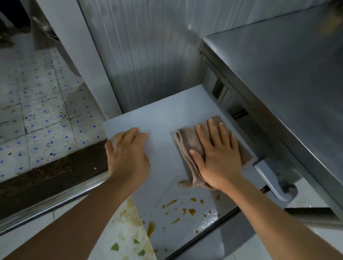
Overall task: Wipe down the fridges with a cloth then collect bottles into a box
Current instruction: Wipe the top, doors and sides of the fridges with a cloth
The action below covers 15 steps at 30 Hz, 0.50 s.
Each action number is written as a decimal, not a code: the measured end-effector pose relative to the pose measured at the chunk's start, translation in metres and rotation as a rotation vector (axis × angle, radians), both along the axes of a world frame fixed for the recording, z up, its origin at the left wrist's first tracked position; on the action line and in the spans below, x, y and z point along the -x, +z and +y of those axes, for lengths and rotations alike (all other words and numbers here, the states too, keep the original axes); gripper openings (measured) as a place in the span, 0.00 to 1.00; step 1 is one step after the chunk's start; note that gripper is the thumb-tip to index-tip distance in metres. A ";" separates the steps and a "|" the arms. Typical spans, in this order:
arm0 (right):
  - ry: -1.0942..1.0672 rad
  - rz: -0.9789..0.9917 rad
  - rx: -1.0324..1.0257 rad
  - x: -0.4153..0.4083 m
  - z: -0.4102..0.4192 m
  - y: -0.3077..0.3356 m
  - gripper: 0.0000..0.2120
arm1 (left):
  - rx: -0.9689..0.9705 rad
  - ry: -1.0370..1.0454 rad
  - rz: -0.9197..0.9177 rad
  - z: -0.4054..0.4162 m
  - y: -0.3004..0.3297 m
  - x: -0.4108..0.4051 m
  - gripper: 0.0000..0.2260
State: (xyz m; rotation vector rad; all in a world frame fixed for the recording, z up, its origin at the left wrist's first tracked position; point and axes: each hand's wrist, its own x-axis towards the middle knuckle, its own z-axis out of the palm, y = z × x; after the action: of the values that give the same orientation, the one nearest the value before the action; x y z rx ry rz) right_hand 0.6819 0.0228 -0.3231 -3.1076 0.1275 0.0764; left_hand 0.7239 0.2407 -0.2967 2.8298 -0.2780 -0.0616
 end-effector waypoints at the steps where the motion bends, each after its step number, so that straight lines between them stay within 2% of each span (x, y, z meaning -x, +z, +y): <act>1: 0.003 0.008 -0.017 0.016 -0.002 0.001 0.35 | 0.001 -0.027 -0.004 -0.006 -0.001 -0.001 0.24; 5: 0.004 0.051 -0.044 0.026 -0.011 0.004 0.36 | -0.002 -0.099 0.036 -0.037 -0.008 -0.009 0.25; 9: -0.056 0.031 -0.035 -0.026 -0.027 0.005 0.36 | -0.021 -0.099 -0.001 -0.038 -0.016 -0.010 0.23; 15: -0.087 0.124 -0.193 -0.081 -0.053 0.005 0.33 | -0.118 -0.126 -0.008 -0.037 -0.016 -0.010 0.23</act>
State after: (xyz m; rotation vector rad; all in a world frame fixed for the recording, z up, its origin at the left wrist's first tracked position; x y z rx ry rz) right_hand 0.7630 -0.0300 -0.3182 -2.9001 0.2421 0.2625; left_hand 0.7335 0.2038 -0.3128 2.9263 -0.4689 -0.0958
